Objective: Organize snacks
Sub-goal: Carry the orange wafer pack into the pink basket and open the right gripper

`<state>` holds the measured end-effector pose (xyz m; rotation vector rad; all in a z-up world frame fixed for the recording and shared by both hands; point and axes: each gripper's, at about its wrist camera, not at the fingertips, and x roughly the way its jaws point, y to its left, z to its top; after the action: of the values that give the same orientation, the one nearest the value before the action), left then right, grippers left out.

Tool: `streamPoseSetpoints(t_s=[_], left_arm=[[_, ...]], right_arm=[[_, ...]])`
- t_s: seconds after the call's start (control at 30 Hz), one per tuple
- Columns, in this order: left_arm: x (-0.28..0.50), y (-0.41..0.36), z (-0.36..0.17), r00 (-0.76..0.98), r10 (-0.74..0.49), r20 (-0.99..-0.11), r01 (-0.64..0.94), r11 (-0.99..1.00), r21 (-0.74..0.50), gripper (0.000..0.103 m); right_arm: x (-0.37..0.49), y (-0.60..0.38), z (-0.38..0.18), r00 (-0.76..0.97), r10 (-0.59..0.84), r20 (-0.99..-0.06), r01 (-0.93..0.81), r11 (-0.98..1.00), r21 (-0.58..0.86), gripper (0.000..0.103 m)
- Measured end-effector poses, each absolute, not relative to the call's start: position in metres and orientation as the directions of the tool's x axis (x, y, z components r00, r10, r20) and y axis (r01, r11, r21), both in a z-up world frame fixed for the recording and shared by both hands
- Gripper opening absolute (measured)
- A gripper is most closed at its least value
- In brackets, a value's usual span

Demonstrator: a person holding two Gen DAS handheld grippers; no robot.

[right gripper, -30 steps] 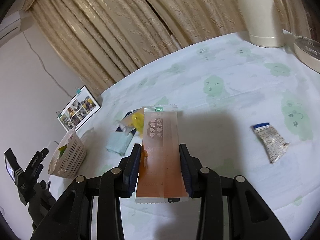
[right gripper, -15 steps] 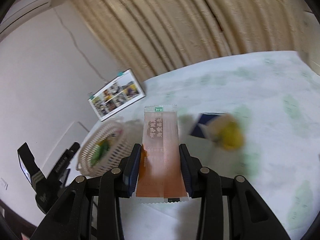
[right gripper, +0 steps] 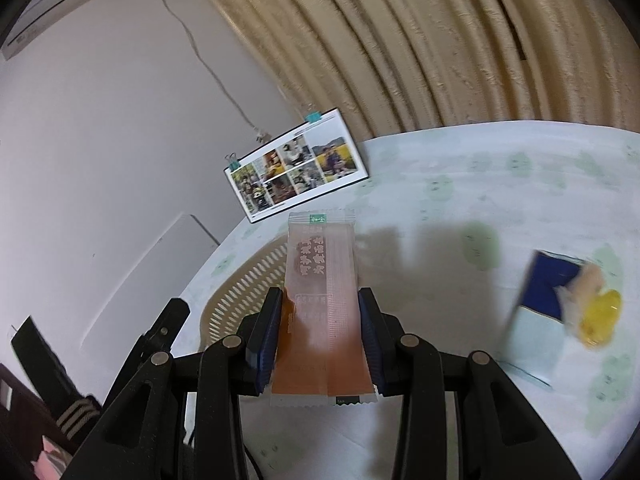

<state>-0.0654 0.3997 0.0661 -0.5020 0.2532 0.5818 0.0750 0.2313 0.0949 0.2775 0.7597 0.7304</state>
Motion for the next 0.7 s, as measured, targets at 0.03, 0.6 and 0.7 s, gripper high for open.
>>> streamPoseSetpoints(t_s=[0.03,0.6,0.7], left_arm=[[-0.066,0.402,0.066,0.809,0.459,-0.366,-0.581,0.714,-0.391,0.082],[-0.061,0.407,0.06,0.814,0.418,-0.404,-0.571,0.702,-0.426,0.082],[-0.059,0.405,0.059,0.814,0.412,-0.409,-0.569,0.709,-0.418,0.082]], right_arm=[[0.077,0.236,0.094,0.493,0.691,-0.529,-0.502,0.723,0.475,0.036],[0.099,0.27,0.074,0.434,0.718,-0.545,-0.497,0.695,0.52,0.044],[0.098,0.267,0.073,0.435,0.72,-0.54,-0.49,0.693,0.529,0.044]])
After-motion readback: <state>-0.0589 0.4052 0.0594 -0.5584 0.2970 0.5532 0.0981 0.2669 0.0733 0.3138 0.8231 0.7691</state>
